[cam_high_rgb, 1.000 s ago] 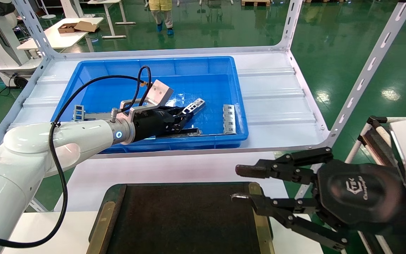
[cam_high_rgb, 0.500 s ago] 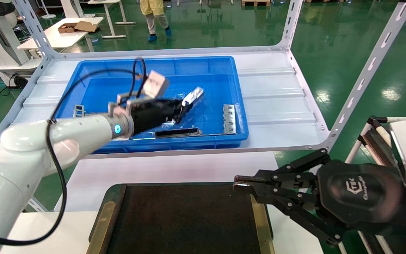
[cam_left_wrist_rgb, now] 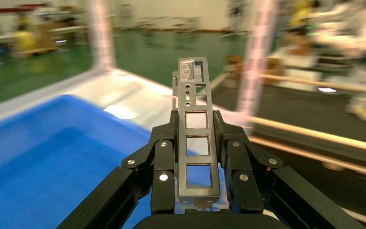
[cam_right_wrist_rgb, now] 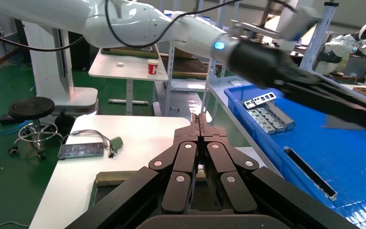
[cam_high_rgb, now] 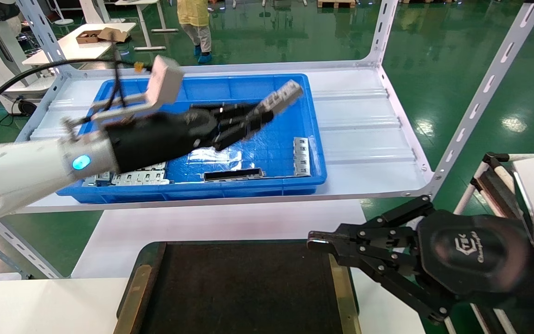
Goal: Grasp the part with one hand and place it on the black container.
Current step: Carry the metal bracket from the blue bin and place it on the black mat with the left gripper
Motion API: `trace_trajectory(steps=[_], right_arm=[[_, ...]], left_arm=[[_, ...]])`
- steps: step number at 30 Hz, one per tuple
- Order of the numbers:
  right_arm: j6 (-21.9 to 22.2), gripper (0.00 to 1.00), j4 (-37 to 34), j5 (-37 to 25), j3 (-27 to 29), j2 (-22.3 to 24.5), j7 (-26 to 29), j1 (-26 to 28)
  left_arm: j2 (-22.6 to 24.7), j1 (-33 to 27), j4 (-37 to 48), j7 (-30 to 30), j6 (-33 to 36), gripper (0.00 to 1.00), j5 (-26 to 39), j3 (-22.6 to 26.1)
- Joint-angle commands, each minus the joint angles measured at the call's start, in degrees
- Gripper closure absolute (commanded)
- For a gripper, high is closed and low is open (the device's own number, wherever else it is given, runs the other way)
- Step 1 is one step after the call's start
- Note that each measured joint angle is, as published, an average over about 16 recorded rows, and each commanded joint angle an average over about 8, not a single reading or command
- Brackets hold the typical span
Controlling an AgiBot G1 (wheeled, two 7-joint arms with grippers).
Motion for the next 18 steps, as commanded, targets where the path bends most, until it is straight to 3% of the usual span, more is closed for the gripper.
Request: trace_trajectory(steps=[1,6,10,14,18], right_arm=[[0.00,1.00,0.00,0.00,0.00,0.00,0.00,0.00],[0.00,1.00,0.00,0.00,0.00,0.00,0.00,0.00],[0.00,1.00,0.00,0.00,0.00,0.00,0.00,0.00],[0.00,1.00,0.00,0.00,0.00,0.00,0.00,0.00],[0.00,1.00,0.00,0.00,-0.01,0.00,0.00,0.00]], left_arm=[[-2.26,1.38,-2.47,-0.93,4.53,1.00,-1.31,-0.47],[-7.70,9.53,-15.17,-6.29,10.18,1.00,-4.29,-0.55],[-11.21,16.78,-25.04,-11.13,10.73,1.00,-6.14,-0.32],[-14.27,24.60,-33.56,-15.86,5.83,1.00,-5.63,0.31],[-16.30,32.79,-41.60,-20.39,-3.52,1.00,-3.23,1.13]])
